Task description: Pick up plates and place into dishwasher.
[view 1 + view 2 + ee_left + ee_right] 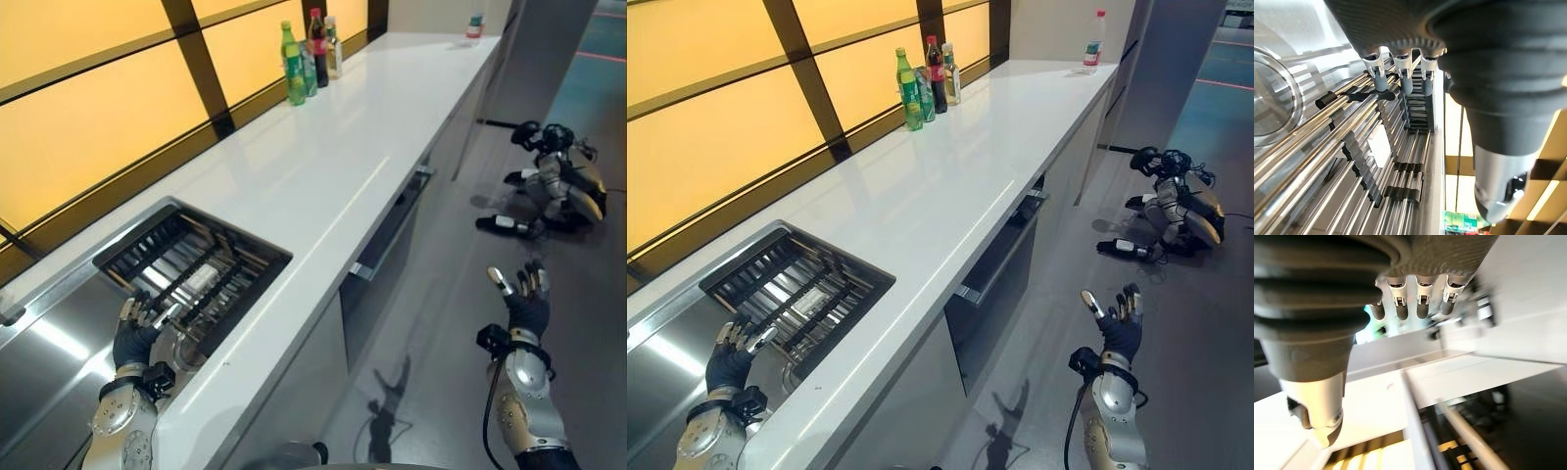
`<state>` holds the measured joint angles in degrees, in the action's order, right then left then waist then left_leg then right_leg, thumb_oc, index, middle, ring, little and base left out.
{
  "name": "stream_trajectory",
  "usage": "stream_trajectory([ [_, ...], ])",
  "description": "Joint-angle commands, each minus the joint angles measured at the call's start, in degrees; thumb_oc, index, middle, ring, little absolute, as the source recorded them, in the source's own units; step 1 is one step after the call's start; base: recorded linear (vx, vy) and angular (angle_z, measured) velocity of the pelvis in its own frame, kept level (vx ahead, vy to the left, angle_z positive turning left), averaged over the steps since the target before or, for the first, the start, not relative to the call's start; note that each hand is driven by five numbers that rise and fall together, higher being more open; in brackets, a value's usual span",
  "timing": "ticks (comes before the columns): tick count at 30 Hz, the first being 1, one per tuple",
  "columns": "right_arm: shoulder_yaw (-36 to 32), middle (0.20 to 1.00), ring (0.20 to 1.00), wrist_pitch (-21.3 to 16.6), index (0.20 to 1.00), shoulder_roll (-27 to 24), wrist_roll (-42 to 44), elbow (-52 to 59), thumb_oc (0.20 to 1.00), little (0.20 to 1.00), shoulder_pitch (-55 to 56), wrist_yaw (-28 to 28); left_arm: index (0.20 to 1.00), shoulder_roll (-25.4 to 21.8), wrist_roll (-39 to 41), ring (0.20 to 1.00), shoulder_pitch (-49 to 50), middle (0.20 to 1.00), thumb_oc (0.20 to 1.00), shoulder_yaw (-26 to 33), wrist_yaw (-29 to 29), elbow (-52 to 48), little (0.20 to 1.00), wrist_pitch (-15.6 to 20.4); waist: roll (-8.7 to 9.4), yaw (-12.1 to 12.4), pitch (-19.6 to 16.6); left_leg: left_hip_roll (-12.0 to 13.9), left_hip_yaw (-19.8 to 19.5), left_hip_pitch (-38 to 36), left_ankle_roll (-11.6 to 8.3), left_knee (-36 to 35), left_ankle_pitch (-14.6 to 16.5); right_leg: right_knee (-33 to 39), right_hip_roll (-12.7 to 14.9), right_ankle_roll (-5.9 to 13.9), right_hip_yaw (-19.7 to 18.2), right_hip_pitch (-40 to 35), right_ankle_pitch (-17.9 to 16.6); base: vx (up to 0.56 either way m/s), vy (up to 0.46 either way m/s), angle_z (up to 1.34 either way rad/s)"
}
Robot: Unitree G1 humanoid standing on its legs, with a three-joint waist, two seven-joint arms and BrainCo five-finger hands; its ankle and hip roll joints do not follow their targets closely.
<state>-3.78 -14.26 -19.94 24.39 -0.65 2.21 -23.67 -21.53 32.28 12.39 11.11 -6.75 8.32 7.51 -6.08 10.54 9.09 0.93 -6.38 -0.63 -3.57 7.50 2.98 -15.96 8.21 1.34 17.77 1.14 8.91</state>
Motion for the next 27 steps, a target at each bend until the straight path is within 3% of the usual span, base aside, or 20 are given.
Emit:
stream_trajectory([
  [1, 0.07, 1.000, 1.000, -3.64, 1.000, -3.58, -4.70, 6.57, 1.000, 1.000, -6.18, 3.72, 1.000, -0.28, 1.45, 1.000, -3.06, 1.000, 1.000, -3.65, 0.56, -5.69, 1.000, 1.16, 3.14, -0.23, -1.21, 1.69, 6.40, 6.41, -1.60, -0.87, -8.16, 8.64, 0.52, 0.27, 2.28, -8.97, -3.84, -0.15, -0.028, 0.10],
  [3, 0.29, 1.000, 1.000, -5.10, 1.000, -6.77, -4.39, 8.81, 1.000, 1.000, -7.20, 4.19, 1.000, -0.51, 2.64, 1.000, -7.00, 1.000, 1.000, -5.68, 2.14, -5.14, 1.000, 1.22, 4.96, -2.07, -1.21, 3.13, 21.16, 8.11, -0.96, 8.70, -4.41, 8.33, 2.38, 0.08, 7.80, -10.26, -3.37, -0.10, -0.055, 0.76],
  [4, 0.65, 1.000, 1.000, -5.56, 1.000, -7.39, -4.42, 9.13, 1.000, 1.000, -7.75, 4.74, 1.000, -0.54, 2.12, 1.000, -7.94, 1.000, 1.000, -6.23, 2.10, -5.25, 1.000, 1.39, 5.53, -2.40, -1.28, 3.36, 23.28, 7.41, -0.89, 10.39, -0.67, 7.84, 2.76, 0.61, 8.13, -11.11, -2.13, 0.06, 0.009, 1.37],
  [5, 1.33, 1.000, 1.000, -6.22, 1.000, -7.74, -4.38, 9.24, 1.000, 1.000, -8.62, 5.78, 1.000, -0.49, 1.44, 1.000, -8.56, 1.000, 1.000, -7.27, 1.36, -5.67, 1.000, 2.06, 5.63, -2.09, -1.59, 2.88, 23.67, 6.97, -0.73, 8.66, -0.15, 7.64, 2.97, 0.93, 9.05, -11.61, -1.97, 0.14, 0.083, 1.28],
  [8, 3.04, 1.000, 1.000, -5.97, 1.000, -6.89, -3.94, 11.05, 1.000, 1.000, -10.04, 7.56, 1.000, -1.09, 2.00, 1.000, -9.08, 1.000, 1.000, -7.77, -0.08, -7.24, 1.000, 2.41, 6.15, -0.47, -2.42, -0.33, 19.73, 6.89, 1.46, 8.19, 0.88, 2.87, 4.63, 2.34, 7.96, -11.93, -3.16, 0.16, 0.121, 0.57],
  [10, 3.19, 1.000, 1.000, -4.86, 1.000, -6.56, -4.98, 14.21, 1.000, 1.000, -9.45, 4.82, 1.000, -2.52, 2.01, 1.000, -10.42, 1.000, 1.000, -7.30, 1.70, -9.49, 1.000, 0.47, 6.91, 0.02, -2.94, -3.14, 18.12, 4.93, 5.59, 6.51, 1.03, -8.19, 6.60, 4.38, 7.19, -9.01, -8.48, 0.14, 0.136, 0.70],
  [12, 2.67, 1.000, 1.000, -4.66, 1.000, -6.27, -4.93, 15.56, 1.000, 1.000, -8.64, 5.10, 1.000, -2.95, 1.49, 1.000, -10.53, 1.000, 1.000, -7.14, 1.98, -10.58, 1.000, 0.49, 7.04, -0.09, -2.99, -4.34, 16.21, 2.95, 7.13, 4.61, 1.33, -16.53, 8.12, 5.35, 5.10, -6.35, -10.12, 0.14, 0.079, 1.14],
  [14, 2.27, 1.000, 1.000, -5.08, 1.000, -5.99, -4.43, 16.32, 1.000, 1.000, -7.91, 5.10, 1.000, -3.23, 0.78, 1.000, -10.74, 1.000, 1.000, -7.00, 2.63, -11.07, 1.000, 0.71, 7.27, -0.33, -3.01, -5.08, 14.48, 1.87, 7.98, 3.78, 1.40, -20.22, 7.81, 5.51, 2.76, -4.74, -11.35, 0.11, 0.001, 1.30],
  [15, 2.67, 1.000, 1.000, -5.41, 1.000, -5.43, -4.98, 15.96, 1.000, 1.000, -8.09, 4.97, 1.000, -3.30, 0.46, 1.000, -11.03, 1.000, 1.000, -7.46, 2.94, -10.78, 1.000, 1.24, 7.44, -0.68, -3.04, -5.35, 13.43, 1.37, 7.98, 3.03, 1.17, -19.12, 6.84, 5.27, 0.71, -3.67, -12.20, 0.05, -0.079, 1.11],
  [17, 2.88, 1.000, 1.000, -5.88, 1.000, -5.87, -4.93, 15.52, 1.000, 1.000, -8.28, 4.58, 1.000, -4.17, -0.22, 1.000, -11.81, 1.000, 1.000, -8.71, 2.29, -10.67, 1.000, 2.00, 7.63, -1.21, -3.12, -5.57, 11.31, 1.74, 7.33, 2.42, 0.34, -13.17, 4.24, 4.30, -1.76, -3.14, -10.40, 0.04, -0.160, 0.88],
  [21, 3.49, 1.000, 1.000, -7.48, 1.000, -6.72, -3.95, 12.90, 1.000, 1.000, -10.80, 4.97, 1.000, -4.07, -1.76, 1.000, -14.04, 1.000, 1.000, -10.53, 0.74, -10.36, 1.000, 3.31, 8.21, -2.31, -3.69, -5.31, 7.68, 1.84, 5.44, 0.98, -0.47, 1.96, 2.87, 3.70, -6.46, -3.10, -10.82, 0.05, -0.233, 0.69],
  [24, 3.38, 1.000, 1.000, -7.27, 1.000, -6.83, -3.68, 11.88, 1.000, 1.000, -11.52, 5.12, 1.000, -3.42, -2.45, 1.000, -16.49, 1.000, 1.000, -11.92, 0.56, -10.06, 1.000, 2.83, 8.52, -4.07, -4.97, -5.22, 4.37, 2.08, 4.67, -0.23, -0.31, 11.42, 1.40, 4.42, -13.28, -3.02, -11.02, 0.10, -0.225, 0.85],
  [27, 4.05, 1.000, 1.000, -5.52, 1.000, -6.46, -4.34, 11.30, 1.000, 1.000, -12.37, 3.57, 1.000, -2.69, -2.92, 1.000, -18.81, 1.000, 1.000, -14.19, 0.67, -10.62, 1.000, 2.09, 8.49, -5.71, -5.89, -4.45, 0.70, 1.66, 4.40, -1.26, 0.56, 14.92, 0.69, 5.49, -19.49, -2.74, -12.00, 0.11, -0.253, 1.16],
])
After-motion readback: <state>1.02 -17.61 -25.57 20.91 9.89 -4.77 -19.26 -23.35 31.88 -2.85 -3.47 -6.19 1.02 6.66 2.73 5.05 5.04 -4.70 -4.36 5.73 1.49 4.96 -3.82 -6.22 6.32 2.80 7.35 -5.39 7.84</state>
